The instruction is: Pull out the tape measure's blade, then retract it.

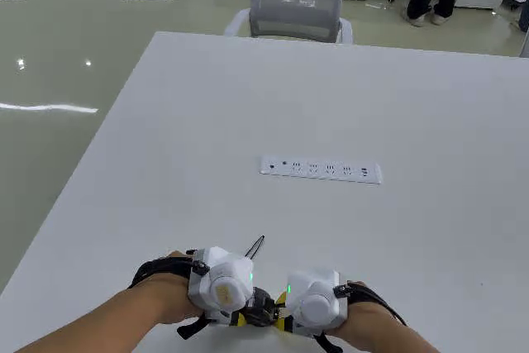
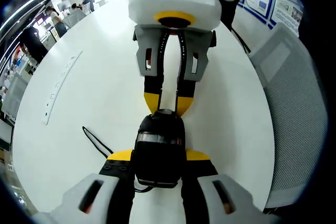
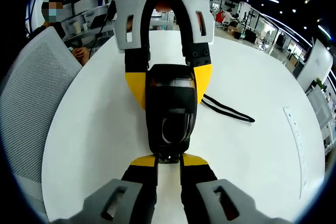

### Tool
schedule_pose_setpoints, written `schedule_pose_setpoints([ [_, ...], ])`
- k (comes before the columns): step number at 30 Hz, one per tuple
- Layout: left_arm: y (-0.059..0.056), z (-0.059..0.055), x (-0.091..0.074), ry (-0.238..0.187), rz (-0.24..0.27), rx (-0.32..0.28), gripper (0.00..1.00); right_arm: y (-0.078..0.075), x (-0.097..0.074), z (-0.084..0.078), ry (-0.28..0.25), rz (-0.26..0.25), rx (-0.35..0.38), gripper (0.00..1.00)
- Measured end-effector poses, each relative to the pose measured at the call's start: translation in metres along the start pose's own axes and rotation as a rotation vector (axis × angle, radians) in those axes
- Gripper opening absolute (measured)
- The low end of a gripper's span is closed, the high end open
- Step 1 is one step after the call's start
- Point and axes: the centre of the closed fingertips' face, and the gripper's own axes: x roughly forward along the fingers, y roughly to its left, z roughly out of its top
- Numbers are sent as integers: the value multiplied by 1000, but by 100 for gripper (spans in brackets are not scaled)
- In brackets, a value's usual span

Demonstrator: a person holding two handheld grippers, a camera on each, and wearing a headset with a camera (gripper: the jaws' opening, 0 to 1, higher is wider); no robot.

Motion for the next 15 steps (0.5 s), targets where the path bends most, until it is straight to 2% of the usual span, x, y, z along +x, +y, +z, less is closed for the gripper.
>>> schedule_pose_setpoints([
  [4, 1, 0, 0, -2, 1, -6, 30, -2, 1, 0, 5, 1, -26, 13],
  [9, 1, 0, 0, 0, 1, -8, 29, -3, 1, 0, 2, 4, -10, 11],
  [11, 1, 0, 0, -2, 0, -9, 29, -2, 0, 0, 0, 0, 9, 11],
  [14, 1, 0, -1, -4, -2, -12, 29, -3, -1, 0, -12, -4, 79, 11],
  [15, 1, -1, -1, -6, -1, -13, 29, -4, 0, -1, -11, -5, 79, 11],
])
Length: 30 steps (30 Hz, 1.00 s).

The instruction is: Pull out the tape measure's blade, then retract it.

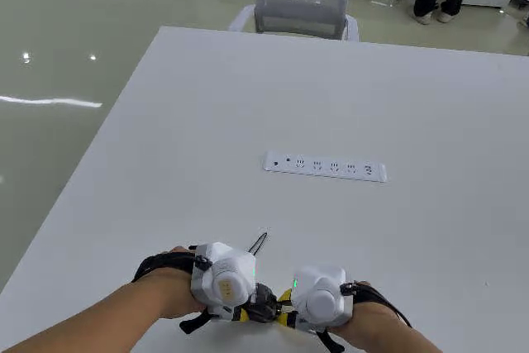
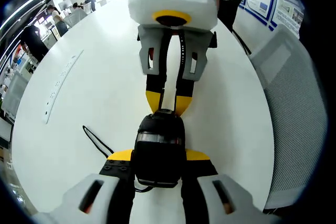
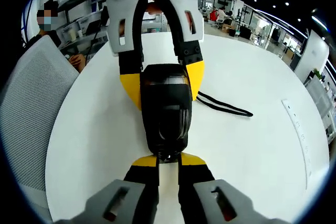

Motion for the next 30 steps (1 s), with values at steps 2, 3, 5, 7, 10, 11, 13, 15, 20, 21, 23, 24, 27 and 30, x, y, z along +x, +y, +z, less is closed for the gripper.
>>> schedule_pose_setpoints([
  [2, 0, 0, 0, -1, -1, 6, 29, 1, 0, 0, 2, -3, -13, 11],
  [3, 0, 0, 0, 2, -2, 12, 29, 1, 0, 0, 2, -4, -14, 11],
  [5, 0, 0, 0, 5, -4, 17, 29, 1, 0, 0, 6, -4, -20, 11],
  [7, 0, 0, 0, 4, -7, 19, 29, 2, 1, 0, 16, -5, -39, 11],
  [10, 0, 0, 0, 2, -8, 21, 29, 2, 0, 0, 19, -5, -45, 11],
  [11, -1, 0, 0, 3, -10, 24, 29, 3, 0, 0, 19, -2, -41, 11],
  [13, -1, 0, 0, 6, -10, 31, 29, 3, 0, 0, 21, 0, -43, 11],
  [15, -1, 0, -1, 8, -11, 33, 29, 3, 0, 0, 24, 1, -45, 11],
  [20, -1, -1, -1, -1, -5, 31, 28, 3, -1, 0, 27, 0, -39, 10],
  [21, -1, -1, -1, -1, -5, 35, 28, 4, -1, -1, 27, 1, -39, 10],
  [23, -1, -1, -1, 2, -8, 43, 28, 4, -2, -2, 27, 1, -37, 10],
  [24, -1, 0, -1, 2, -9, 43, 28, 4, -2, -2, 28, 1, -37, 10],
  [27, -1, 0, -1, 5, -11, 41, 28, 3, -3, -4, 28, 0, -31, 10],
  [30, -1, 0, -1, 4, -11, 42, 29, 3, -4, -4, 30, 0, -29, 10],
])
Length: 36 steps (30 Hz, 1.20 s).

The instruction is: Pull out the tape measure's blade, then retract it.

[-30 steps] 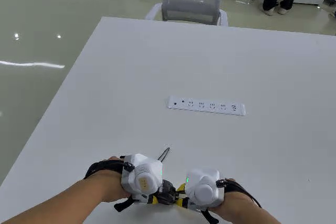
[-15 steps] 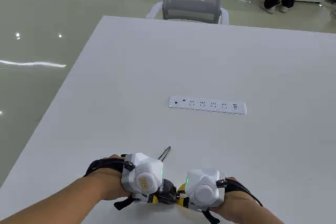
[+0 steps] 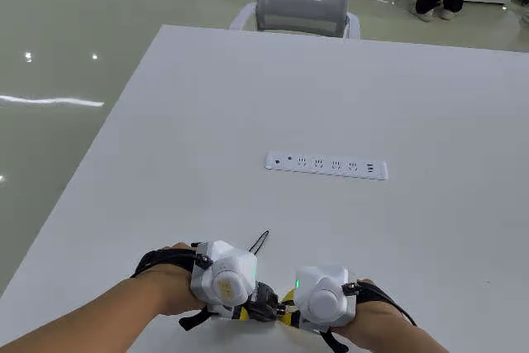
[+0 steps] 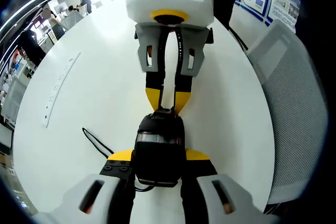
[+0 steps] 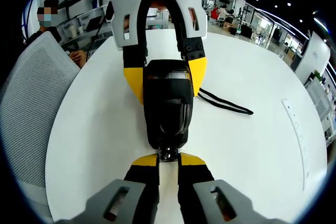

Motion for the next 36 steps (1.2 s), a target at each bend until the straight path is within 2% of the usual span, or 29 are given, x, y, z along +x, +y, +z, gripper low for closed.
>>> schedule_pose_setpoints([
  [36, -1, 1, 1, 1, -3, -3, 29, -1, -7, -15, 21, 13, -17, 10],
])
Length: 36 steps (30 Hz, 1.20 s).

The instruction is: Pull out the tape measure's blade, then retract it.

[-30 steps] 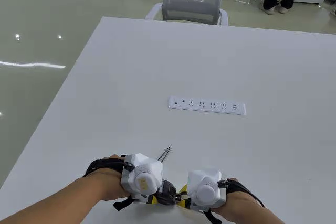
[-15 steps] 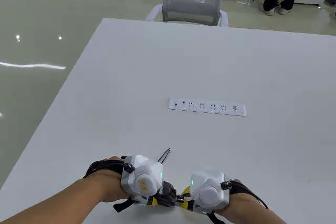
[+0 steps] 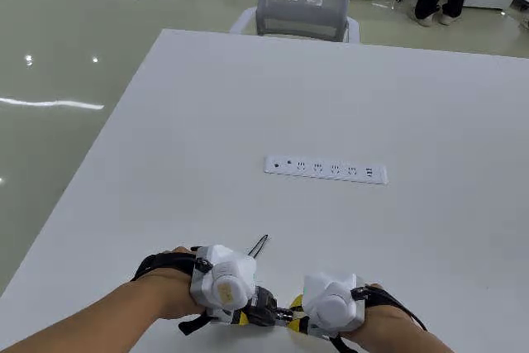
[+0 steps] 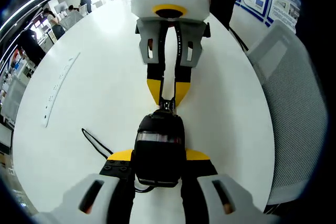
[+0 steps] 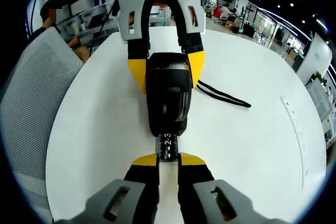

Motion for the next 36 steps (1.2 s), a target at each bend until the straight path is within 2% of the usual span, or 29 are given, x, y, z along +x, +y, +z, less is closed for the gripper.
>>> schedule_pose_setpoints([
  [36, -1, 1, 1, -2, 3, 0, 29, -1, -16, -22, 33, 0, 0, 10],
])
